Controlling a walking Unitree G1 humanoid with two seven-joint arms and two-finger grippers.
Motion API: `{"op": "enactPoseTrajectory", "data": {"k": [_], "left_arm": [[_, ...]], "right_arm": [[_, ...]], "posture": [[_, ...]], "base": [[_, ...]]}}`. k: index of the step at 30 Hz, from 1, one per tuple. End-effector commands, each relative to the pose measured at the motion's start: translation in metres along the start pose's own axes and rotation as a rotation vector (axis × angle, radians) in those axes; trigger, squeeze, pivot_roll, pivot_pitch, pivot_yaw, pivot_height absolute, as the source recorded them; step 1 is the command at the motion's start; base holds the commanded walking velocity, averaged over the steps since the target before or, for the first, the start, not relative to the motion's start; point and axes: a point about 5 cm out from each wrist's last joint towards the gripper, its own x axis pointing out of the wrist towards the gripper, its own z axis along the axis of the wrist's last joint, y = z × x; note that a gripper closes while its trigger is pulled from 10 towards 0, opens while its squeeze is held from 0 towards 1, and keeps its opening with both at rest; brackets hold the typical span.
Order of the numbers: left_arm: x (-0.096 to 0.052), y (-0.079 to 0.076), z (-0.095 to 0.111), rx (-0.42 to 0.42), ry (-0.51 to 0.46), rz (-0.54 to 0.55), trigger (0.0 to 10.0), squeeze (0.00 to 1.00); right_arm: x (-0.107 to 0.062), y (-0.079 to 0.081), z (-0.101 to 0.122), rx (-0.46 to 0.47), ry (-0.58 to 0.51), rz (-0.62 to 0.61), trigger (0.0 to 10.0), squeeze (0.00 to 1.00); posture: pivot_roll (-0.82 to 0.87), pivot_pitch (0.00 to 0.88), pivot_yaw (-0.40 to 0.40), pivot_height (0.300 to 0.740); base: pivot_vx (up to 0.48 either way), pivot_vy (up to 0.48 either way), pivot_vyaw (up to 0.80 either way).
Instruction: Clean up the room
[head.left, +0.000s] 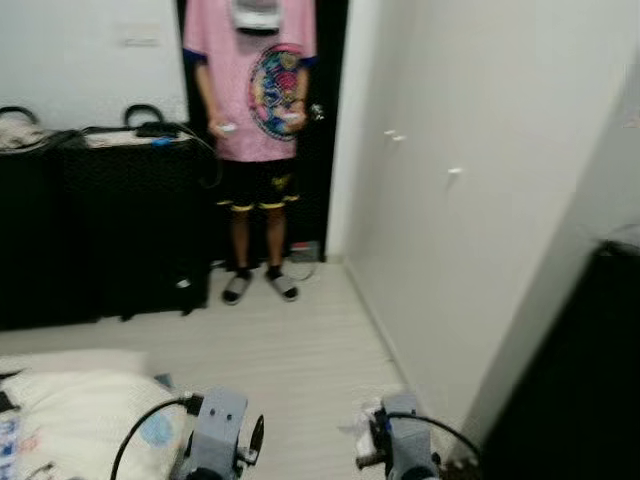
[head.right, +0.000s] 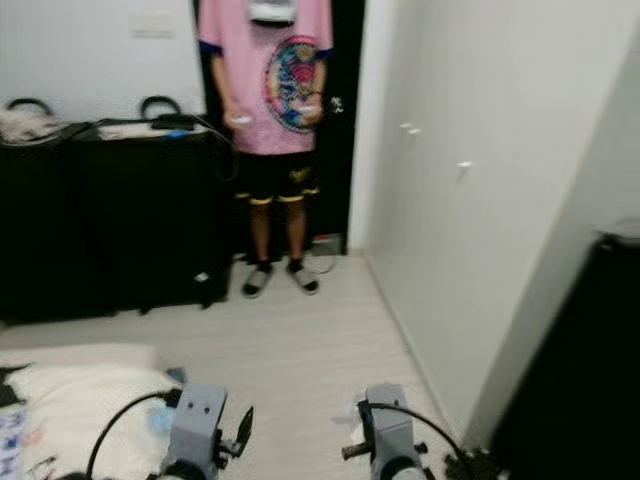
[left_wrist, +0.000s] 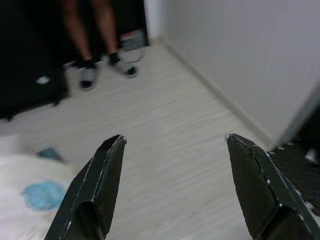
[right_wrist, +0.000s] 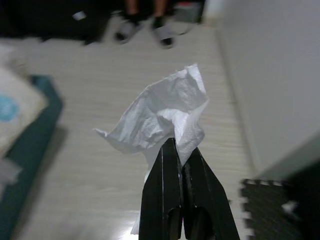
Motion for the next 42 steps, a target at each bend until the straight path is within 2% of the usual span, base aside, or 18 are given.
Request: {"op": "enactPoseTrajectory", "data": {"k": [1, 42], "left_arm": [[-0.0034, 0.0019, -0.0059, 0.004, 0.023, 0.001, 10.0, 0.00], [-0.0021, 0.0015, -0.0068, -0.011, 0.036, -0.005, 10.0, 0.00]], "right_arm": [[-0.0028, 0.0038, -0.0081, 0.027, 0.027, 0.003, 10.0, 0.00], [-0.0021, 0.0016, -0.0096, 0.020, 0.039, -0.012, 10.0, 0.00]], "posture": [[0.02, 0.117, -0.042, 0.740], [0.02, 0.121, -0.042, 0.740]], "base": [[0.000, 0.000, -0.80], [0.000, 0.000, -0.80]]}}
